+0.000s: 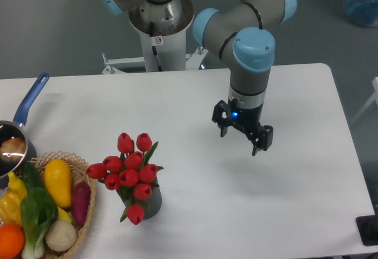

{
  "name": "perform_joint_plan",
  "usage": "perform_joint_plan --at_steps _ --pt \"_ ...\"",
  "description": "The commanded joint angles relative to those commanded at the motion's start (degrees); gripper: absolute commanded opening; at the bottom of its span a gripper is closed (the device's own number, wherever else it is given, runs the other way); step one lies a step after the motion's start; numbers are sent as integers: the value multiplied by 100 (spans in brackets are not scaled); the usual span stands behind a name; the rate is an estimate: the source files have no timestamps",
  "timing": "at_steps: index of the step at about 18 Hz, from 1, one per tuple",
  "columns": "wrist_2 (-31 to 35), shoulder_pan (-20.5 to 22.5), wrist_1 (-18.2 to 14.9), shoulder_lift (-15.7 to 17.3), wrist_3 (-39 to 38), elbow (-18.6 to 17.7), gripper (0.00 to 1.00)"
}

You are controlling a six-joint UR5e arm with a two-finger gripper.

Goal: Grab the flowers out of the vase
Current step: 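Move the open gripper toward the red tulips in the grey vase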

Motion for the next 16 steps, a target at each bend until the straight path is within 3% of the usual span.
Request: perform_joint_plan --at_steps 5,9,12,16 --pt "79 0 -9 70 -35 -35 100" --pt "-139 -53 17 368 -79 -456 100" --pt "-421 -272 17 510 -71 -729 100" --pt "-474 -579 44 501 -44 -712 100"
